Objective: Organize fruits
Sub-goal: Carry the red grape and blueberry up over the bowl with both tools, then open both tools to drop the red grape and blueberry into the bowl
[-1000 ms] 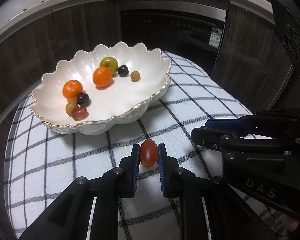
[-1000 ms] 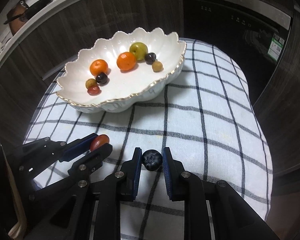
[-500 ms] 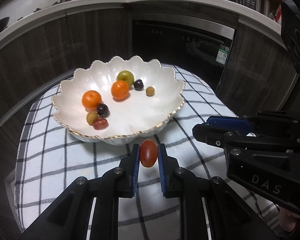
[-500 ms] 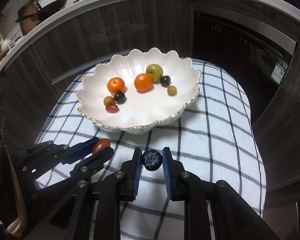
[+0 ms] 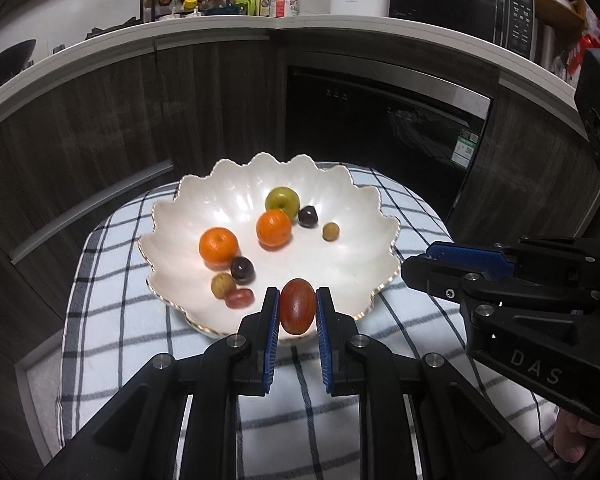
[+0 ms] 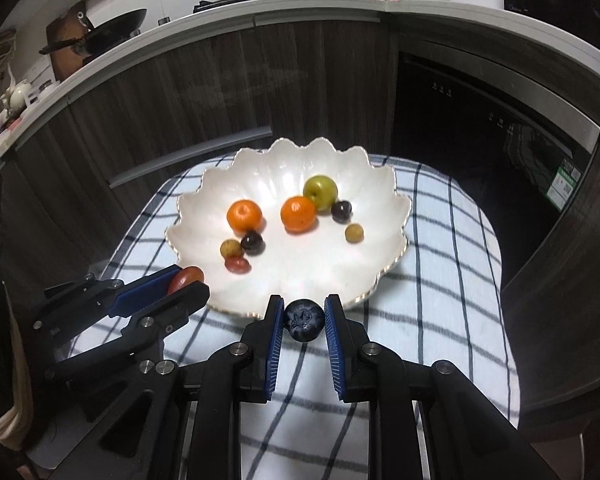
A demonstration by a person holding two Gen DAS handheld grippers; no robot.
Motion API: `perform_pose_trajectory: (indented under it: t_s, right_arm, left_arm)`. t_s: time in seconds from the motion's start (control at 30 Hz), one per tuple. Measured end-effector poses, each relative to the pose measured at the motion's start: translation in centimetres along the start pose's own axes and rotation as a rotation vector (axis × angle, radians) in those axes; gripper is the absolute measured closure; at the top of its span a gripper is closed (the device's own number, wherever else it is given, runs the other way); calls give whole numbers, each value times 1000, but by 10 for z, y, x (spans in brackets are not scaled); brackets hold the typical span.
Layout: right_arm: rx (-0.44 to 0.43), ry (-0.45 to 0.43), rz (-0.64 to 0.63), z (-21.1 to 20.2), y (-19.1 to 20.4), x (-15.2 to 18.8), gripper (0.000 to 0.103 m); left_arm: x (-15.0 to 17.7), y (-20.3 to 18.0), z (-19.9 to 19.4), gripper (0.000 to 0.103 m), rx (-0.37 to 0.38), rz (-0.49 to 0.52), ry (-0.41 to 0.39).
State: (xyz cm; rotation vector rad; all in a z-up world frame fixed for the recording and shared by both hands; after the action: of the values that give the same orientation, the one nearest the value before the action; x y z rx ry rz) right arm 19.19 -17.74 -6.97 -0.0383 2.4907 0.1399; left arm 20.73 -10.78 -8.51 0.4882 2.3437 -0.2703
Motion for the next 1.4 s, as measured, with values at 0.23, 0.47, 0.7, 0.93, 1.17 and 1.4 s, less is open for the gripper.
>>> perform_pose_trajectory:
  t_s: [0.23,0.47,0.7,0.93,1.17,1.4]
  right_arm:
    - [3,-13,1,9,-4,-20,81]
    - [7,-7,12,24,-10,-34,81]
    - [12,20,27,44,-19,-39,81]
    - [12,49,37,61,-25,-39,81]
    - [14,61,43,71,-28,-39,80]
    - [26,60,49,72,-28,-41,68]
  left_arm:
    - [-15,9,13,84,-9,-10,10]
    - [-25,15,32,84,-8,-22,41]
    - [-26,19,53,84,-5,-32,83]
    - [-23,22,69,84,-3,-43,126]
    - [-24,24,75,80,-3,-44,143]
    - [-26,29,72,56,-27,-57,133]
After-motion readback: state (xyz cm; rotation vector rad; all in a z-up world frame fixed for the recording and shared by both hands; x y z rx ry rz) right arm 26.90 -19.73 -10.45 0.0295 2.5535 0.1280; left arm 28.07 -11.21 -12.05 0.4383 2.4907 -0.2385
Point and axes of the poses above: each gripper's, at about its wrist camera, not at the fingertips, and z roughly the way its jaws point, y to its left, x to its underside, the point moved 5 cm from there along z, roughly the way its jaws point, and after that the axes turned 3 degrees about y, right-handed, at the moved point
